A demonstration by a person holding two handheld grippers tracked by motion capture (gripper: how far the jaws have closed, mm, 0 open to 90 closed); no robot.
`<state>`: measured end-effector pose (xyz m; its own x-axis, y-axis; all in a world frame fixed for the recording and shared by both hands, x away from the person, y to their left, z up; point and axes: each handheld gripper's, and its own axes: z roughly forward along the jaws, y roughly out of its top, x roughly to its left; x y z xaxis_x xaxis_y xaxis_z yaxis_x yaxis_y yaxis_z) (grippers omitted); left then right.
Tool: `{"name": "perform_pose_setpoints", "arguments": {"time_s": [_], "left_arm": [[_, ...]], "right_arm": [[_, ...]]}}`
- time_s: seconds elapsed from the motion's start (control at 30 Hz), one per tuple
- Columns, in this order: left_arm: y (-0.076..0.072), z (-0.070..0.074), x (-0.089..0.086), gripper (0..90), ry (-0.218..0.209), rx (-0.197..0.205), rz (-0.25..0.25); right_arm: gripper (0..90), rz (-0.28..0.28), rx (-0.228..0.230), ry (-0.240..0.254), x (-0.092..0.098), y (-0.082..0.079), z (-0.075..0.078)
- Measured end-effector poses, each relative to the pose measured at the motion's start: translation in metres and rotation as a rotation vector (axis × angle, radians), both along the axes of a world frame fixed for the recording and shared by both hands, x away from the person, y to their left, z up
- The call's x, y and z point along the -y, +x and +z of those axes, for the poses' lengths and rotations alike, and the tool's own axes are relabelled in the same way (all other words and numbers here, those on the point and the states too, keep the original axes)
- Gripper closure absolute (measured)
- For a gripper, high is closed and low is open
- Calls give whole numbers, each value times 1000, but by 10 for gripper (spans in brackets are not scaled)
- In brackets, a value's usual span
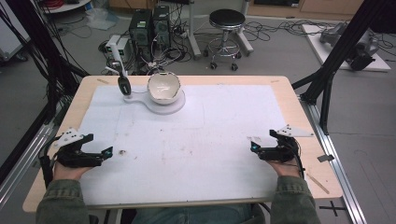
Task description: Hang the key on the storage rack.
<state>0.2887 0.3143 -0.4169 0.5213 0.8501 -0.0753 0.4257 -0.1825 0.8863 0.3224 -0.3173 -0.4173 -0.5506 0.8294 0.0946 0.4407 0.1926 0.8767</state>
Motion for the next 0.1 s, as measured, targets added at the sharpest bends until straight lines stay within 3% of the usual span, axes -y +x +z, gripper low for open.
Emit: {"name": "perform_pose_setpoints", "arguments": {"time_s": [0.1], "left_arm": [[1,-1,-1,27,2,-6,-1]], "right_arm": [[4,-1,7,-3,0,0,0]]}}
